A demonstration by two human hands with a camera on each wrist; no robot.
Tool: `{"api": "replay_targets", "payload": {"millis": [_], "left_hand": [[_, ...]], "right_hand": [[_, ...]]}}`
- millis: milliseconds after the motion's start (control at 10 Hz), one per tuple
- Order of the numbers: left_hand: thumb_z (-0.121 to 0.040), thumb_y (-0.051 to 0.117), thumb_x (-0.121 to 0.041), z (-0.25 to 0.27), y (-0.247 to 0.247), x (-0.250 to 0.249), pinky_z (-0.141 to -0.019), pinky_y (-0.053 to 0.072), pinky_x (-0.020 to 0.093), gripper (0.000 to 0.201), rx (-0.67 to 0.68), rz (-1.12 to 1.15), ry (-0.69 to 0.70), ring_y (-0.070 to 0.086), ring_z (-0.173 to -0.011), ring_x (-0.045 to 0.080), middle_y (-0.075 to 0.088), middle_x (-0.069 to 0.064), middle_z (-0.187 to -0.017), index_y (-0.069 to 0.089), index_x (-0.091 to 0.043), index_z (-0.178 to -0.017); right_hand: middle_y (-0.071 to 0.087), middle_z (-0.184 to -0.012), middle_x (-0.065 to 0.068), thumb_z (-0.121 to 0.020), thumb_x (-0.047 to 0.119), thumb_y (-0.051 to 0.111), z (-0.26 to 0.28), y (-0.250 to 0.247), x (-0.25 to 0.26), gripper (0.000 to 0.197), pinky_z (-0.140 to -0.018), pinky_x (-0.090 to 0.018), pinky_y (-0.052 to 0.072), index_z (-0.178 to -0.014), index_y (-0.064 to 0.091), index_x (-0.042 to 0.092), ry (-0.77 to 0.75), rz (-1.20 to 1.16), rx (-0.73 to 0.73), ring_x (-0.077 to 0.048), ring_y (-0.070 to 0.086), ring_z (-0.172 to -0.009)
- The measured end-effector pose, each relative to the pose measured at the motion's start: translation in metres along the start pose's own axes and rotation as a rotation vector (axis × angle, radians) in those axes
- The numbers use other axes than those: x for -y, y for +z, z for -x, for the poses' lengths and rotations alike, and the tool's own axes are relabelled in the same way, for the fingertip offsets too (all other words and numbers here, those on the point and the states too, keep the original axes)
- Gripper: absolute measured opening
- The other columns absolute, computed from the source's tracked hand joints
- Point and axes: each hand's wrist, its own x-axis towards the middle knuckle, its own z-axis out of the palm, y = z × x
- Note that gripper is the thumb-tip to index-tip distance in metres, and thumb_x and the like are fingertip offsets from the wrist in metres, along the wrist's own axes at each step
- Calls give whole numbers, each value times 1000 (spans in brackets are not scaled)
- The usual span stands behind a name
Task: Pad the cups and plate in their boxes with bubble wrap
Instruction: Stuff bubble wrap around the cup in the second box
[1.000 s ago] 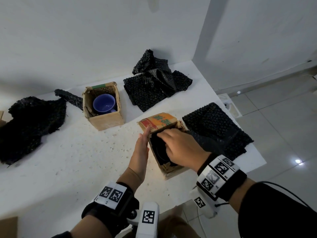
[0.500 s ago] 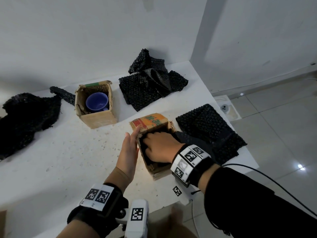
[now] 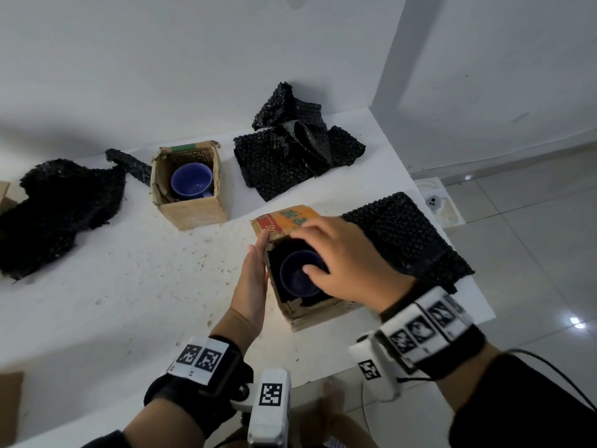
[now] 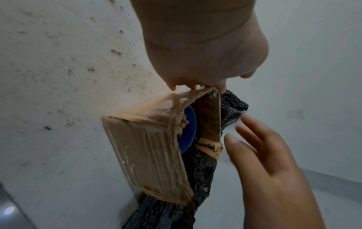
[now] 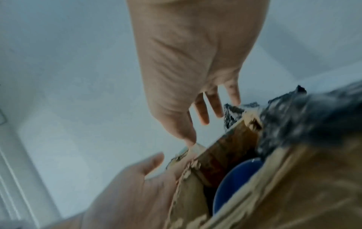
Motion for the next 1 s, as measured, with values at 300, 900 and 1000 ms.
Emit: {"api": "replay_targets", "payload": {"millis": [300, 900, 1000], "left_hand": [[-84, 30, -61, -6, -13, 8, -120, 9, 40, 63, 32, 25, -17, 22, -142, 8, 28, -11, -154, 29, -40, -143], [-74, 37, -68, 3, -6, 1, -118, 15, 42, 55, -8, -19, -9, 27, -139, 5, 32, -14, -151, 37, -53, -127], [-89, 30, -58, 3, -2, -1, -118, 17, 42, 45, -39, -14, -9, 30, -137, 8, 37, -11, -148, 34, -45, -132]], "right_hand": [[59, -117, -8, -71, 26, 81, 34, -13, -35, 112, -77, -24, 52, -139, 0, 60, 335, -182, 515, -16, 61, -91], [67, -96, -3, -99, 44, 30, -6, 3, 24, 47, -96, -38, 27, -86, 65, 15, -32, 592, 550, -23, 54, -96], [67, -88, -7, -99, 48, 15, 2, 6, 19, 62, -104, -38, 26, -77, 61, 12, -1, 468, 604, -23, 53, -89]]}}
